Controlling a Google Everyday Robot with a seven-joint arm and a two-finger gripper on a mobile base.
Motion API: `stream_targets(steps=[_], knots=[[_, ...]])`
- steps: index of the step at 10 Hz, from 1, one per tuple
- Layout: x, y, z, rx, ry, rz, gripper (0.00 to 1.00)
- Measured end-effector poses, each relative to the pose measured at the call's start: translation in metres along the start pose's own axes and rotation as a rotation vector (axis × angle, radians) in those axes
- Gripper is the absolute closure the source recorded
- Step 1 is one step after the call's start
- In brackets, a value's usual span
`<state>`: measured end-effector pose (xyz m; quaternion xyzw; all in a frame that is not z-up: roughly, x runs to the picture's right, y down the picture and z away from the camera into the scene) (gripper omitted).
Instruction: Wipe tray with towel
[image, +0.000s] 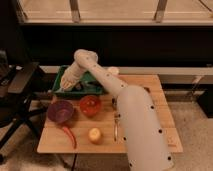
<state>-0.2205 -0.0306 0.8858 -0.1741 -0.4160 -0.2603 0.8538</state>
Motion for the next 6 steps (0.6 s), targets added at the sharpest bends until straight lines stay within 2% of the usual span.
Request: stream_targets(steps=[1, 3, 5, 6], knots=[[0.018, 0.007, -0.012, -0.005, 0.052, 0.025, 1.0], [0.045, 0.007, -0.026, -0.004, 0.122, 0.042, 1.0], [0.055, 0.0, -0.029, 0.001, 0.138, 0.024, 1.0], [0.057, -0.008, -0.023, 0.003, 0.137, 0.007, 1.0]])
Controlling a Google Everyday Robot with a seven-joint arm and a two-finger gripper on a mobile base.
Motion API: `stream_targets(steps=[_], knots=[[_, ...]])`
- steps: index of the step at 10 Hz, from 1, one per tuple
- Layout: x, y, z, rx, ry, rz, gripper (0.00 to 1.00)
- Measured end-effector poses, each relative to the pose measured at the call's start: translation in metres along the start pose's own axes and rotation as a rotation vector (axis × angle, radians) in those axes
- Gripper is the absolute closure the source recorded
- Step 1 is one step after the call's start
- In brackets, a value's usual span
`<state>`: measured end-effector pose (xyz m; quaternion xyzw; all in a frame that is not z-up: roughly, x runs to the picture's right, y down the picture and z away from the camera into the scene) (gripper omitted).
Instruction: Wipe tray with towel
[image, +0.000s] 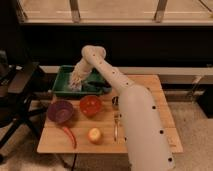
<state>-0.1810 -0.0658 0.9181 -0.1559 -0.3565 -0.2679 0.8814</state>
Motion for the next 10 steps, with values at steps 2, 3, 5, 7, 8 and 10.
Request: stream_targets(steps=[2, 3, 5, 7, 8, 10], knots=[[-0.007, -0.023, 0.019, 0.012, -0.016, -0.041, 1.0], [-0.013, -0.036, 0.029, 0.022, -0.028, -0.063, 1.0], [-0.03, -0.063, 0.053, 0.043, -0.07, -0.119, 1.0], [-0.048, -0.07, 0.068, 0.042, -0.121, -0.154, 1.0], [-0.057, -0.064, 0.069, 0.035, -0.14, -0.158, 1.0], [-0.072, -0.044, 0.065, 0.007, -0.161, -0.142, 1.0]])
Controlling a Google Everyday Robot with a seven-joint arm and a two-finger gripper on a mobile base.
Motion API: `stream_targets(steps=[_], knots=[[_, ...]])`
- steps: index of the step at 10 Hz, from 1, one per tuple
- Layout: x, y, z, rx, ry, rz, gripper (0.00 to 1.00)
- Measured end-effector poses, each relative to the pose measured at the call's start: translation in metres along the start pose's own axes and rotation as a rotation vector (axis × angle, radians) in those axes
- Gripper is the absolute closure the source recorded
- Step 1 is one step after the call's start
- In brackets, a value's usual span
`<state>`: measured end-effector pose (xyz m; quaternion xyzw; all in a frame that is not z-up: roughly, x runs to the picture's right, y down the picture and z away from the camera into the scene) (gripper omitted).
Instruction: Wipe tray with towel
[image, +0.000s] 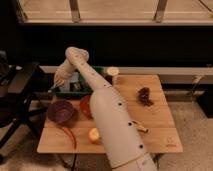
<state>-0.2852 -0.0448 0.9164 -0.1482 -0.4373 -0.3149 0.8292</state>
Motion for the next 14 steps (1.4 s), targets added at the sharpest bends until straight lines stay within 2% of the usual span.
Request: stream_targets(steps=[1, 3, 6, 7, 9, 11, 14], knots=[[-0.008, 0.013, -0.005, -0.021, -0.005, 0.02, 1.0], [-0.004, 0.031, -0.02, -0.052, 0.018, 0.05, 1.0], [0.028, 0.052, -0.05, -0.076, 0.117, 0.104, 1.0], [0.04, 0.052, -0.057, -0.075, 0.153, 0.116, 1.0], [0.059, 0.042, -0.062, -0.067, 0.186, 0.112, 1.0], [0.065, 0.023, -0.053, -0.057, 0.179, 0.076, 1.0], [0.048, 0.002, -0.021, -0.053, 0.108, 0.024, 1.0]])
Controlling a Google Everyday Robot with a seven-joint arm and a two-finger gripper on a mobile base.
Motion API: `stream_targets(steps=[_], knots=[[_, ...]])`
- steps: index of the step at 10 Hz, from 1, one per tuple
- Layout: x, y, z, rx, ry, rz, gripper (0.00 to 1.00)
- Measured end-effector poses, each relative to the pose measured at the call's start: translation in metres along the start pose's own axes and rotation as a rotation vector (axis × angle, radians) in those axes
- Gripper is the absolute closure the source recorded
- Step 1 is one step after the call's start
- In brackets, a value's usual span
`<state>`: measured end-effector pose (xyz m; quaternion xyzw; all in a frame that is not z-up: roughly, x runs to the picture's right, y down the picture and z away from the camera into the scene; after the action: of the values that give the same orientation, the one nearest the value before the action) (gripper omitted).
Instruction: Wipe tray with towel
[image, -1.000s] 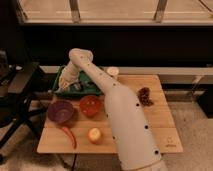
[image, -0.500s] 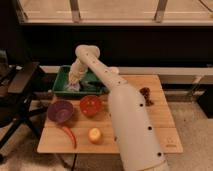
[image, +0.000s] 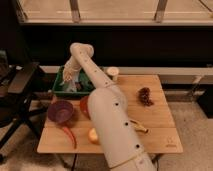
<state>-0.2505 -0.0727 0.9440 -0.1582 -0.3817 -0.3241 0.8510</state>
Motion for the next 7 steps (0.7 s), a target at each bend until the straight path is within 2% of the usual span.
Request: stream_targets(steps=[2, 4, 6, 7], knots=[[-0.02, -0.003, 0.013, -0.002, -0.054, -0.026, 1.0], [-0.041, 0.012, 0.012, -0.009, -0.085, -0.019, 1.0], [-0.049, 0.028, 0.006, -0.025, -0.093, 0.009, 1.0], [-0.042, 0.04, -0.004, -0.04, -0.069, 0.037, 1.0]])
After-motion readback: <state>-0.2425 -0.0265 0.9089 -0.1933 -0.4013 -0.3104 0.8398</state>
